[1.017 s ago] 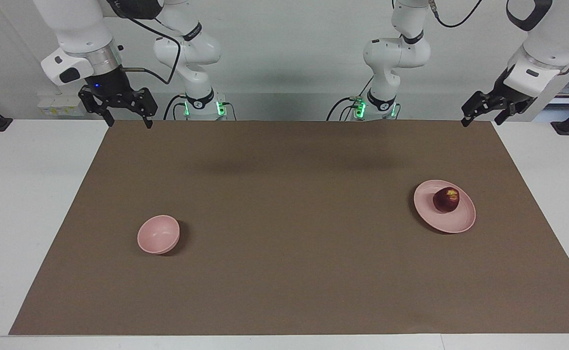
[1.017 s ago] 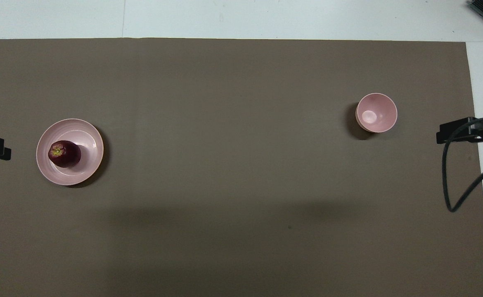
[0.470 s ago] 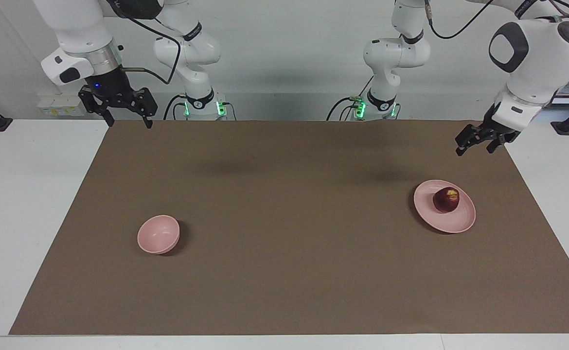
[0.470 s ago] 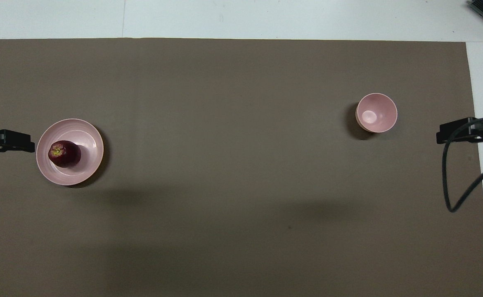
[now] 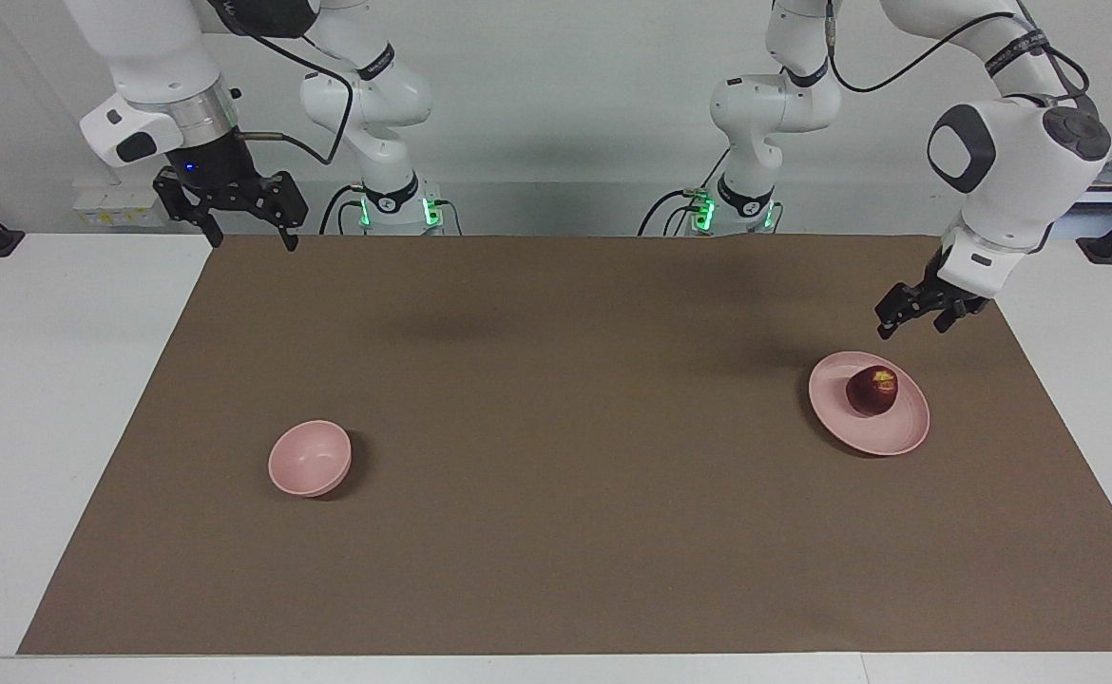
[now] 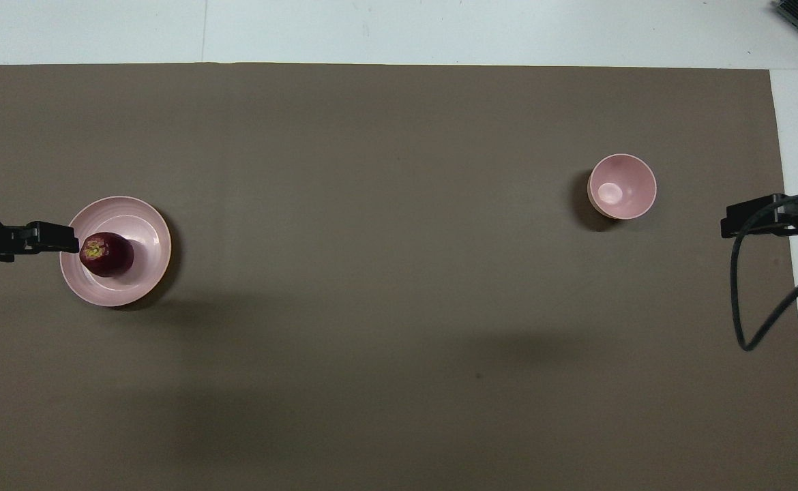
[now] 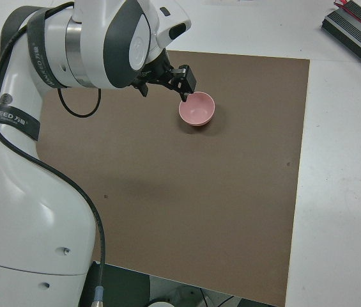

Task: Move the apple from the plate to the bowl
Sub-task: 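Reach the left gripper down onto the red apple on the plate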

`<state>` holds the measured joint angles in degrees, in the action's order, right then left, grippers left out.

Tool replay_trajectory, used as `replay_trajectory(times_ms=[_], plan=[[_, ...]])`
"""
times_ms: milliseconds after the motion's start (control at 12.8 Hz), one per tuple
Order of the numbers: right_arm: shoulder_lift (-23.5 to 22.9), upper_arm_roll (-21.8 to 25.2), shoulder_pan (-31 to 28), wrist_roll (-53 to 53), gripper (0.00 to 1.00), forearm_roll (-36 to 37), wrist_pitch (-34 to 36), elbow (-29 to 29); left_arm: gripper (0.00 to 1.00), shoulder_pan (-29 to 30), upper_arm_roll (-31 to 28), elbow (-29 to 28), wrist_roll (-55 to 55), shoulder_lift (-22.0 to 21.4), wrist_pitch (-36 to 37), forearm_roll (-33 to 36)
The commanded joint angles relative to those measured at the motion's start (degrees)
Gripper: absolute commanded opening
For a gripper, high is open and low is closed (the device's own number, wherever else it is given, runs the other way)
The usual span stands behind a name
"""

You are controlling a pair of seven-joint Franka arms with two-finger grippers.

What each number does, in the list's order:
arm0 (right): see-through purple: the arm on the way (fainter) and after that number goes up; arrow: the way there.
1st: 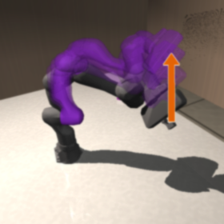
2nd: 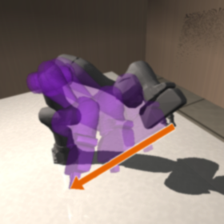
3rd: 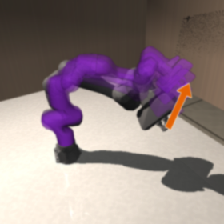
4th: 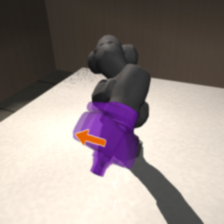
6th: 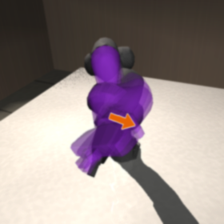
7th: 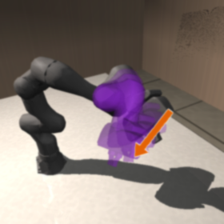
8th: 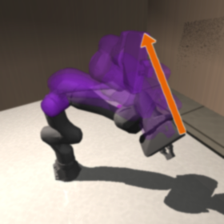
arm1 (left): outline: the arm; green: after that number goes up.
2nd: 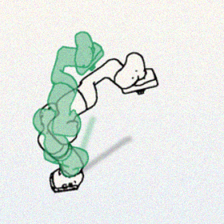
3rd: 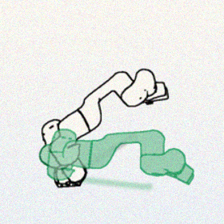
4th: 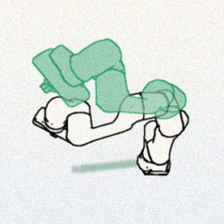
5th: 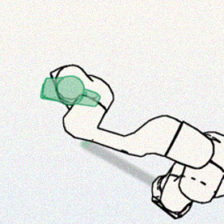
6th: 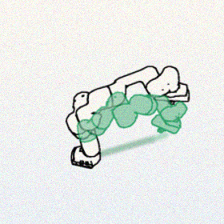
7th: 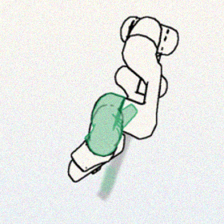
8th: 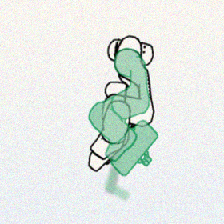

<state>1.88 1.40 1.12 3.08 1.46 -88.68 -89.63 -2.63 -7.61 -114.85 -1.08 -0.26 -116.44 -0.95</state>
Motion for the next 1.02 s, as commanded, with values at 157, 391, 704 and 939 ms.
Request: replay_trajectory(times_ms=[157, 391, 704, 939], plan=[[1.37, 0.01, -0.68, -1.32, 1.0, -0.94, -0.27, -1.34, 1.0, 0.69, 0.49, -2.03, -0.15, 6.05, -8.18, 0.77], [1.37, 0.0, -0.68, -1.32, 1.0, -0.94, -0.27, -1.43, 1.0, 0.69, 0.58, -5.11, -0.06, 7.99, -13.72, 0.77], [1.37, 0.01, -0.68, -1.32, 1.0, -0.94, -0.27, -1.34, 1.0, 0.87, 0.49, -6.35, -1.19, 8.79, -14.52, 0.77], [1.37, 0.01, -0.68, -1.32, 1.0, -0.94, -0.18, -1.43, 1.0, 1.13, 0.5, -8.62, -1.11, 9.75, -18.02, 0.77]])
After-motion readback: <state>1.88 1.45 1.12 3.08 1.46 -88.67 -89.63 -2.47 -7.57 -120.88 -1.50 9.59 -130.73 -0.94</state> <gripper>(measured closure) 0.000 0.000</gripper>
